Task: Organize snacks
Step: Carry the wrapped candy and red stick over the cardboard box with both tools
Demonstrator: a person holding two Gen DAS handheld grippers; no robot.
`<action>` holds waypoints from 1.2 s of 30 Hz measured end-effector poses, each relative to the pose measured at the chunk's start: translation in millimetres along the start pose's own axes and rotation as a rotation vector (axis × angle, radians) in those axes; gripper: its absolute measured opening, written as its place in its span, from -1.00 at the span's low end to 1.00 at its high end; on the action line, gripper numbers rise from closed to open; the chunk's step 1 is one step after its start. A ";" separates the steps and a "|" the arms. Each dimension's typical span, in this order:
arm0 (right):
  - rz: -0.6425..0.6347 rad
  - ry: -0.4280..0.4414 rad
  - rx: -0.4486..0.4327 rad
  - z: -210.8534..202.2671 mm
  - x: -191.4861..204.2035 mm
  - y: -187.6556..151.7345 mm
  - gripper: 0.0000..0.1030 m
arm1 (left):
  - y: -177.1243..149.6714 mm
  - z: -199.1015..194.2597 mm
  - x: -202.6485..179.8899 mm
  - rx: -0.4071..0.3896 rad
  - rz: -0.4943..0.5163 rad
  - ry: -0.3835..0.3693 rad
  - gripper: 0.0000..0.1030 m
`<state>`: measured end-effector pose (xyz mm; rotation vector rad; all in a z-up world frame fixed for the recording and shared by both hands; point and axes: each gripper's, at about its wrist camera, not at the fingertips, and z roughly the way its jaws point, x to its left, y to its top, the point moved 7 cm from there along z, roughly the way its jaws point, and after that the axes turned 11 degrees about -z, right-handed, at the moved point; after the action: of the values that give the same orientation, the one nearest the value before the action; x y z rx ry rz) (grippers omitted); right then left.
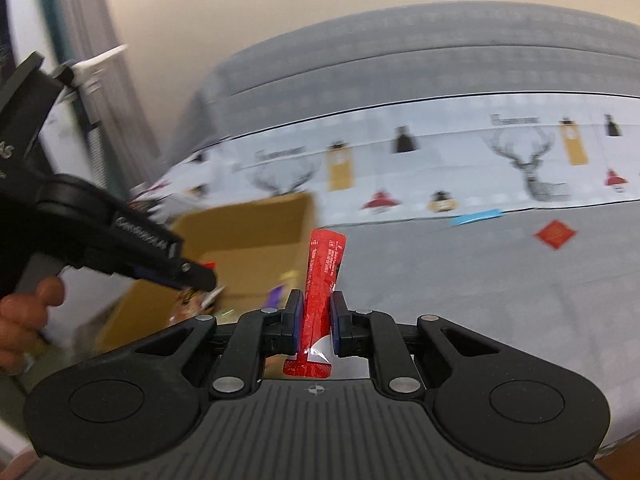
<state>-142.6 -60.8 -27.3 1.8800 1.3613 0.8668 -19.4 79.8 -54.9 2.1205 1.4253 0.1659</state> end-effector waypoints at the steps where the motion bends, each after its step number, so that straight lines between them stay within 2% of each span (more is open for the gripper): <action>1: -0.006 0.022 0.007 -4.1 12.6 -1.7 -0.70 | -6.3 -7.4 10.9 -0.007 -0.012 0.010 -0.45; 6: -0.066 0.080 0.028 -22.3 66.5 -10.6 -0.70 | -31.1 -35.0 48.9 -0.040 -0.046 0.029 -0.45; 12: -0.092 0.082 0.043 -33.2 91.8 -13.2 -0.70 | -47.8 -55.4 75.3 -0.070 -0.089 0.022 -0.45; 20: -0.152 0.069 0.021 -41.2 108.6 -7.3 -0.70 | -52.0 -65.6 83.6 -0.092 -0.112 -0.001 -0.45; 36: -0.192 0.060 0.029 -43.0 114.2 -7.2 -0.70 | -50.2 -65.4 89.8 -0.105 -0.127 -0.008 -0.45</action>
<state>-153.7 56.0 6.9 1.7221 1.5697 0.8157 -48.4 197.8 -45.5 1.9386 1.5079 0.1786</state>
